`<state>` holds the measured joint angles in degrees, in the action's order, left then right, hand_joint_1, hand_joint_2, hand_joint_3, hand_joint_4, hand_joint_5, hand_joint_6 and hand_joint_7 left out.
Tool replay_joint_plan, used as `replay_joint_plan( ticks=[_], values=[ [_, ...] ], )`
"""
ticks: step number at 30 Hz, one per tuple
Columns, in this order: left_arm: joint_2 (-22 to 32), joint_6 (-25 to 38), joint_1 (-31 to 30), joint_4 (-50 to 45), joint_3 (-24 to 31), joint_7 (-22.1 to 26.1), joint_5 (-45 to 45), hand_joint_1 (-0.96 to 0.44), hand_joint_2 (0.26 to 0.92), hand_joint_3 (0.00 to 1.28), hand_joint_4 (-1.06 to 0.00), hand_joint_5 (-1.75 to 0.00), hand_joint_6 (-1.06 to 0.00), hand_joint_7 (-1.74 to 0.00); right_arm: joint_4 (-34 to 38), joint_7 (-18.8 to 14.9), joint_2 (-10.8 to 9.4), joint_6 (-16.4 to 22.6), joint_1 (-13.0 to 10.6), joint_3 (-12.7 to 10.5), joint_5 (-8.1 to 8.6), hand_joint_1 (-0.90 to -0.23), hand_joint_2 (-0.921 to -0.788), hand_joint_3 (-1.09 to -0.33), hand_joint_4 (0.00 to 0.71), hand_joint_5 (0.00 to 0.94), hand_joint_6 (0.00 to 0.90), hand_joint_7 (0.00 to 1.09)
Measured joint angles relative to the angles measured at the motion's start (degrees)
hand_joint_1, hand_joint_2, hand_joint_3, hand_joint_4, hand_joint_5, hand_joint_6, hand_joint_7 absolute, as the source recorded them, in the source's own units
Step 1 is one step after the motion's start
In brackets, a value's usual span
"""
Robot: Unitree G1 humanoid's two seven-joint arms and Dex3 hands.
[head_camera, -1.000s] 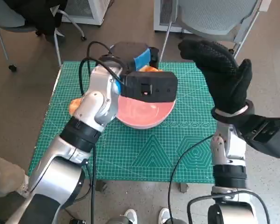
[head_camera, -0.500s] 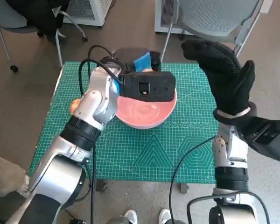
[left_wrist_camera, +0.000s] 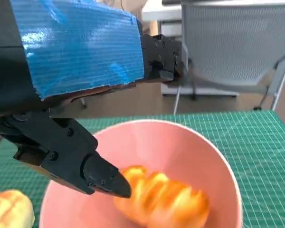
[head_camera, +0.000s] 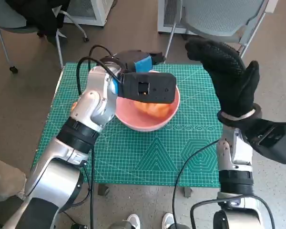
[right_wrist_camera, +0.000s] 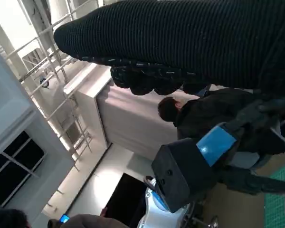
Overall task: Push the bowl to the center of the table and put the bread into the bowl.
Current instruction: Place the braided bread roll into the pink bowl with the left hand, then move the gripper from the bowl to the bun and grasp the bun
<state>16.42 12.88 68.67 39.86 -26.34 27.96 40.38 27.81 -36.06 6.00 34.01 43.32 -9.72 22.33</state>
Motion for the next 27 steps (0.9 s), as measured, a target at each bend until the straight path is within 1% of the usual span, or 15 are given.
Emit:
replay_joint_plan(
  ticks=[3, 7, 14, 21, 27],
  values=[
    [0.7, 0.4, -0.7, -2.2, 0.1, 0.0, 0.0, -0.47, 0.75, 0.03, 0.0, 0.0, -0.09, -0.14, 0.0, 0.0, -0.2, 0.1, 0.0, 0.1, 0.0, -0.711, -0.921, -0.781, 0.045, 0.0, 0.0, 0.25],
    [2.2, 2.4, -2.7, -7.7, 0.5, 0.5, 0.0, -0.47, 0.751, 0.03, 0.0, 0.0, -0.09, -0.14, 0.0, 0.0, -0.4, 0.3, 0.0, 0.4, 0.0, -0.711, -0.921, -0.783, 0.043, 0.0, -0.001, 0.25],
    [5.8, 7.6, -8.1, -22.8, 2.8, 3.8, 0.1, -0.42, 0.745, 0.02, 0.0, 0.0, -0.1, -0.13, -0.3, 0.0, -0.6, 0.3, -0.1, 0.7, 0.03, -0.711, -0.921, -0.781, 0.043, 0.0, 0.0, 0.26],
    [9.0, 10.9, -14.8, -38.4, 8.1, 5.9, -0.5, -0.34, 0.736, 0.01, 0.0, 0.0, -0.11, -0.11, -1.1, 0.0, -0.6, 0.3, -0.1, 0.8, 0.09, -0.712, -0.921, -0.78, 0.044, 0.001, -0.001, 0.26],
    [11.2, 10.9, -23.3, -51.7, 16.1, 6.0, -3.7, -0.3, 0.733, 0.0, 0.0, 0.0, -0.1, -0.08, -2.0, 0.0, -0.7, 0.3, -0.1, 1.0, 0.14, -0.711, -0.921, -0.78, 0.044, 0.001, -0.001, 0.26]
  ],
)
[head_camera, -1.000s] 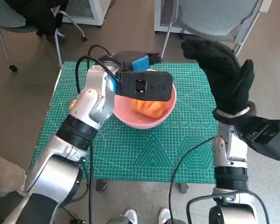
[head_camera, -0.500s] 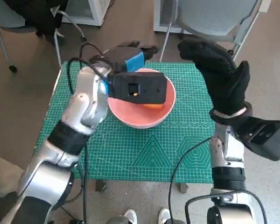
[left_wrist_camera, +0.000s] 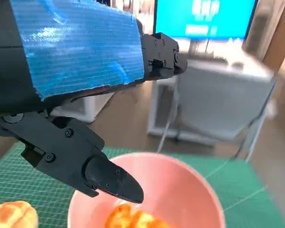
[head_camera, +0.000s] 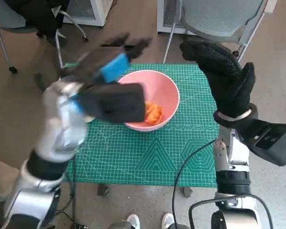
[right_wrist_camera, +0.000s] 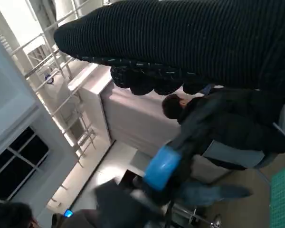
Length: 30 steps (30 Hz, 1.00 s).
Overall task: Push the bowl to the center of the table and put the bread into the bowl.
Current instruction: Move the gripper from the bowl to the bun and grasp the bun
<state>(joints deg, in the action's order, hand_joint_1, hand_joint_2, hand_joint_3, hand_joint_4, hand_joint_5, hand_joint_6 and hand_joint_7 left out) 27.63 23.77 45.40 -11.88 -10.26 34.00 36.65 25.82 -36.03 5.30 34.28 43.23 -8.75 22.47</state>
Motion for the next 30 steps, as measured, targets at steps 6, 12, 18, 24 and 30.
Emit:
replay_joint_plan(
  ticks=[6, 12, 18, 24, 30],
  values=[
    [3.4, -1.6, -11.9, -13.1, 9.5, 0.3, -4.1, -0.28, 0.726, 0.0, 0.0, 0.0, -0.1, -0.08, -1.1, 0.0, -0.3, -0.3, -0.7, 0.2, 0.3, -0.711, -0.921, -0.779, 0.044, 0.001, -0.001, 0.26],
    [7.8, 2.4, -17.5, -19.0, 12.3, 3.0, -2.8, -0.28, 0.71, 0.0, 0.0, 0.0, -0.12, -0.08, -0.8, -0.1, -0.4, -0.6, -1.5, 0.2, 0.86, -0.711, -0.921, -0.78, 0.043, 0.0, -0.001, 0.26],
    [10.0, 6.9, -18.2, -21.6, 11.3, 5.1, 0.3, -0.3, 0.7, 0.0, 0.0, 0.0, -0.13, -0.07, -0.3, -0.4, -1.0, -0.6, -1.4, 0.4, 0.9, -0.71, -0.921, -0.782, 0.043, 0.0, -0.001, 0.25],
    [10.6, 10.0, -18.2, -23.4, 10.0, 6.7, 2.0, -0.32, 0.698, 0.0, 0.0, 0.0, -0.13, -0.07, 0.4, -0.7, -1.0, -0.4, -1.4, 0.4, 0.92, -0.707, -0.921, -0.786, 0.043, 0.0, -0.001, 0.25],
    [10.7, 11.3, -18.1, -23.4, 9.0, 7.2, 2.3, -0.32, 0.695, 0.0, 0.0, 0.0, -0.13, -0.06, 1.1, -1.2, -1.0, -0.4, -1.3, 0.2, 1.01, -0.706, -0.921, -0.788, 0.043, 0.0, -0.001, 0.25]
  ],
)
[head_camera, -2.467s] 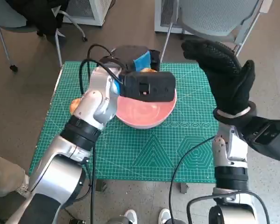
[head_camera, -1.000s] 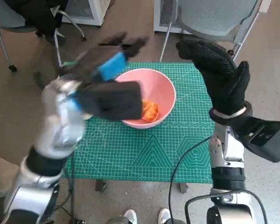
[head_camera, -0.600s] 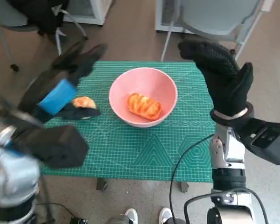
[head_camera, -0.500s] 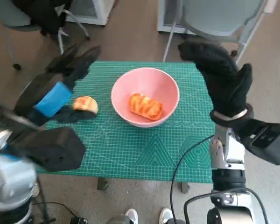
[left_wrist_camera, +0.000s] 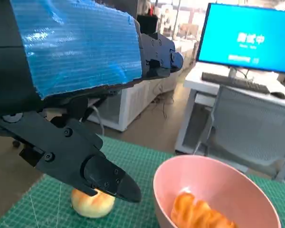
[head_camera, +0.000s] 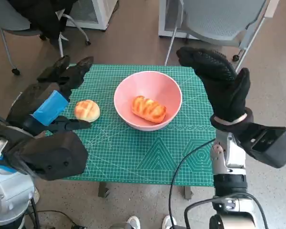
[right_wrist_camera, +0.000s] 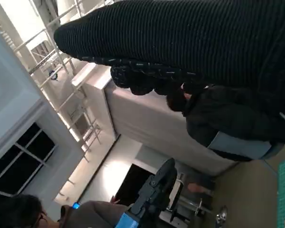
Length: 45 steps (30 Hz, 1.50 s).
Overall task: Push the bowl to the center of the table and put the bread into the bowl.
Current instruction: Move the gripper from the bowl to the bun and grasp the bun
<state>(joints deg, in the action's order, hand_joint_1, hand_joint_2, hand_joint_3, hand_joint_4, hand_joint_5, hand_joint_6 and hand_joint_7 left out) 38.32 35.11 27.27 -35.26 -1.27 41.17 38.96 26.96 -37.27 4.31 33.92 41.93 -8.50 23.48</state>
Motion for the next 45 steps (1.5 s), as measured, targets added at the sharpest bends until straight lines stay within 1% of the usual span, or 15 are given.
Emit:
replay_joint_plan(
  ticks=[6, 11, 22, 28, 37, 45],
  values=[
    [0.2, 0.2, 0.5, 2.0, -1.7, 0.1, 1.1, -0.29, 0.691, 0.0, 0.0, 0.0, -0.13, -0.05, 0.4, -0.3, 0.1, 0.0, 0.1, -0.1, 0.02, -0.705, -0.921, -0.793, 0.044, 0.0, -0.001, 0.24],
    [0.3, -1.2, 2.6, 8.6, -4.5, -1.1, 2.1, -0.26, 0.692, 0.0, 0.0, 0.0, -0.14, -0.04, 0.7, -0.6, 0.2, 0.1, 0.3, -0.3, 0.12, -0.705, -0.921, -0.796, 0.043, 0.0, -0.001, 0.24],
    [-0.4, -3.7, 12.1, 33.8, -13.0, -3.6, 6.5, -0.11, 0.688, 0.0, 0.0, 0.0, -0.14, -0.03, 1.3, -1.1, 0.7, -0.1, 0.8, -0.5, 0.95, -0.705, -0.921, -0.795, 0.042, 0.0, -0.001, 0.23],
    [-1.2, -3.7, 16.4, 44.3, -16.4, -3.7, 8.0, -0.06, 0.691, 0.0, 0.0, 0.0, -0.14, -0.02, 1.3, -1.2, 1.0, -0.1, 0.8, -0.5, 1.09, -0.706, -0.921, -0.794, 0.04, 0.0, -0.001, 0.24],
    [-2.0, -3.2, 19.2, 50.9, -19.0, -3.4, 8.4, -0.03, 0.692, 0.0, 0.0, 0.0, -0.14, -0.01, 1.1, -1.2, 1.4, -0.6, 0.8, -0.6, 1.12, -0.708, -0.921, -0.793, 0.039, 0.001, -0.001, 0.24],
    [-2.5, -4.6, 21.3, 57.8, -20.8, -3.6, 8.3, -0.03, 0.694, 0.01, 0.0, 0.0, -0.14, -0.01, 0.9, -1.2, 1.7, -0.9, 0.8, -0.6, 1.12, -0.708, -0.921, -0.791, 0.037, 0.0, -0.001, 0.24]
  ],
)
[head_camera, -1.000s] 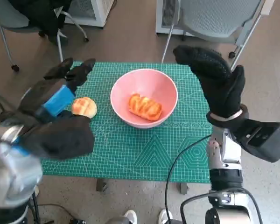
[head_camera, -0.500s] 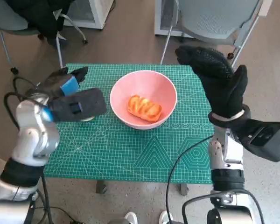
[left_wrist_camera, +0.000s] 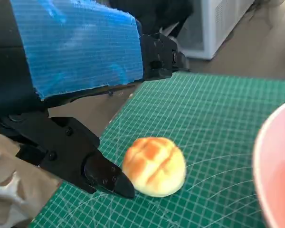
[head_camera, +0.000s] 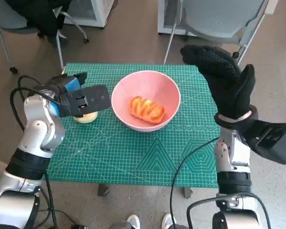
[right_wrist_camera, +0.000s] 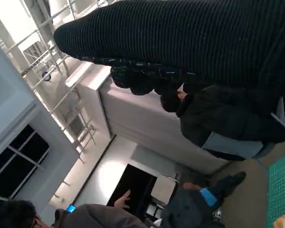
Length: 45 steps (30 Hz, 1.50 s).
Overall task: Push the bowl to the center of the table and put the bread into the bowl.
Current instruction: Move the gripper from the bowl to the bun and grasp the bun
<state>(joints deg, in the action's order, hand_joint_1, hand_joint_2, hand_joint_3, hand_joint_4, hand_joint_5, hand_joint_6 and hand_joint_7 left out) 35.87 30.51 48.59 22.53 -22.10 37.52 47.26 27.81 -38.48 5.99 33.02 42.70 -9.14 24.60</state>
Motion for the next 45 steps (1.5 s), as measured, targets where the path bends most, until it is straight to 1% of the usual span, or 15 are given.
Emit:
replay_joint_plan(
  ticks=[11, 19, 33, 39, 45],
  values=[
    [-1.4, -2.4, 4.5, 11.9, -3.0, -1.0, 0.0, -0.18, 0.696, 0.01, 0.0, 0.0, -0.13, -0.01, 0.0, 0.0, 0.1, -0.2, 0.0, 0.1, -0.04, -0.712, -0.921, -0.792, 0.036, 0.0, -0.001, 0.24],
    [-3.4, -5.4, 8.7, 22.4, -5.5, -2.7, 0.0, -0.26, 0.696, 0.01, 0.0, 0.0, -0.13, 0.0, 0.0, 0.0, 0.2, -0.3, 0.1, 0.1, -0.04, -0.717, -0.921, -0.791, 0.036, 0.0, -0.001, 0.24],
    [-8.9, -11.3, 16.1, 41.3, -8.4, -8.5, -0.5, -0.28, 0.681, 0.0, 0.0, 0.0, -0.14, -0.01, 0.4, 0.0, 0.4, -0.3, 0.5, 0.1, -0.05, -0.719, -0.921, -0.791, 0.032, 0.0, -0.001, 0.24],
    [-10.6, -13.7, 17.8, 45.7, -8.8, -11.0, -0.8, -0.29, 0.677, 0.0, 0.0, 0.0, -0.15, -0.01, 0.7, -0.1, 0.5, -0.2, 0.5, 0.0, -0.05, -0.712, -0.921, -0.791, 0.031, 0.0, -0.001, 0.24],
    [-11.6, -15.6, 18.5, 47.7, -9.1, -12.4, -0.9, -0.31, 0.678, 0.0, 0.0, 0.0, -0.15, -0.01, 0.7, -0.1, 0.6, -0.1, 0.5, -0.1, -0.06, -0.711, -0.921, -0.791, 0.032, 0.001, -0.001, 0.24]
  ],
)
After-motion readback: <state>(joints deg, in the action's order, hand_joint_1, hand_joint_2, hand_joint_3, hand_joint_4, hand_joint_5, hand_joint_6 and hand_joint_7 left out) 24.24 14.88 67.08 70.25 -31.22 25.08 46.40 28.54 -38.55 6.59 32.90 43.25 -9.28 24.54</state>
